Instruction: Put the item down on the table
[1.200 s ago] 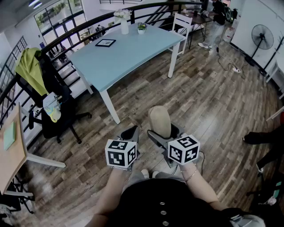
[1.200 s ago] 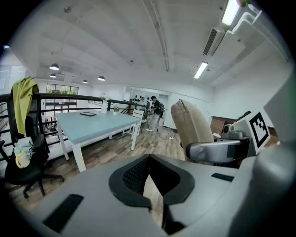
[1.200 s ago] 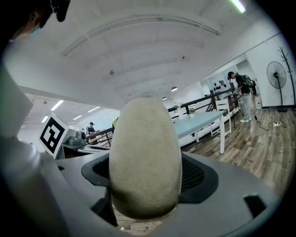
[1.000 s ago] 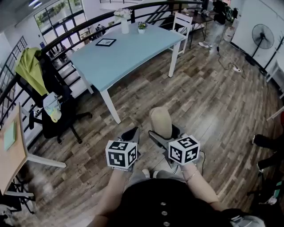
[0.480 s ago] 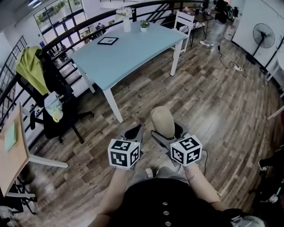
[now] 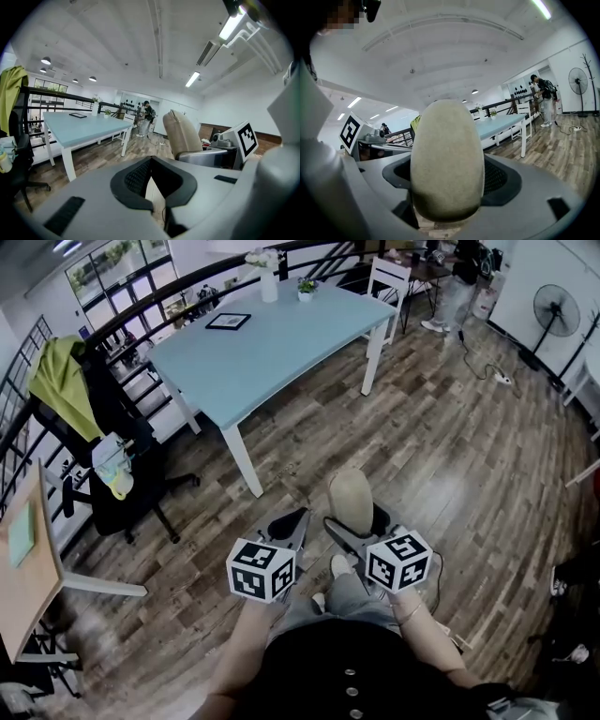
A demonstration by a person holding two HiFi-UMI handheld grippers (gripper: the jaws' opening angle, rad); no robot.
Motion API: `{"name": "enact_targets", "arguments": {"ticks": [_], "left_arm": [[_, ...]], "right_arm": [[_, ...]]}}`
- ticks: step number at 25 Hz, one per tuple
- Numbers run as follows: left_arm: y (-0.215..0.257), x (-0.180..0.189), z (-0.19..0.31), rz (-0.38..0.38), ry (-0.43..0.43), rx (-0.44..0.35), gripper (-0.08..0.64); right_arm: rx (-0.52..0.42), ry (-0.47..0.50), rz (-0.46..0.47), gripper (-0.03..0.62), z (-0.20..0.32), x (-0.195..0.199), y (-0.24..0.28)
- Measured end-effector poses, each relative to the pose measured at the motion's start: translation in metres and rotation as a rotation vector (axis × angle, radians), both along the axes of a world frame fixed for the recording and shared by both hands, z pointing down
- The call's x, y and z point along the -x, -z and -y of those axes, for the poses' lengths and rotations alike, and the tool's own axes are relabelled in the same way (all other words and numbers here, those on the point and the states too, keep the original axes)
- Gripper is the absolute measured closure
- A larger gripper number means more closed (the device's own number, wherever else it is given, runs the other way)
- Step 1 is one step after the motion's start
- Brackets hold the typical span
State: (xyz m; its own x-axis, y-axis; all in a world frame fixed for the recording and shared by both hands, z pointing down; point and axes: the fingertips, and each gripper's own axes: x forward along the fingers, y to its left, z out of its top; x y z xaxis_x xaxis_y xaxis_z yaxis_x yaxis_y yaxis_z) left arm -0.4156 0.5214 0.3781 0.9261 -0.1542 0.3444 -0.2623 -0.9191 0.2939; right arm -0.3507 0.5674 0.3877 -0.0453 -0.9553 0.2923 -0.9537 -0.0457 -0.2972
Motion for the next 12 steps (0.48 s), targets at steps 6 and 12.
{"name": "enact_targets", "arguments": {"ticks": [6, 12], "left_arm": [[-0.001, -0.012, 0.023, 0.005, -0.003, 0.002, 0.543], [-0.014, -0.034, 0.056, 0.046, 0.017, 0.005, 0.543]], "right_arm": [[-0.006, -0.019, -0.006, 0.192, 0.025, -0.02, 0.002], [0.012, 0.009, -0.003, 0.192, 0.059, -0.041, -0.006]]}}
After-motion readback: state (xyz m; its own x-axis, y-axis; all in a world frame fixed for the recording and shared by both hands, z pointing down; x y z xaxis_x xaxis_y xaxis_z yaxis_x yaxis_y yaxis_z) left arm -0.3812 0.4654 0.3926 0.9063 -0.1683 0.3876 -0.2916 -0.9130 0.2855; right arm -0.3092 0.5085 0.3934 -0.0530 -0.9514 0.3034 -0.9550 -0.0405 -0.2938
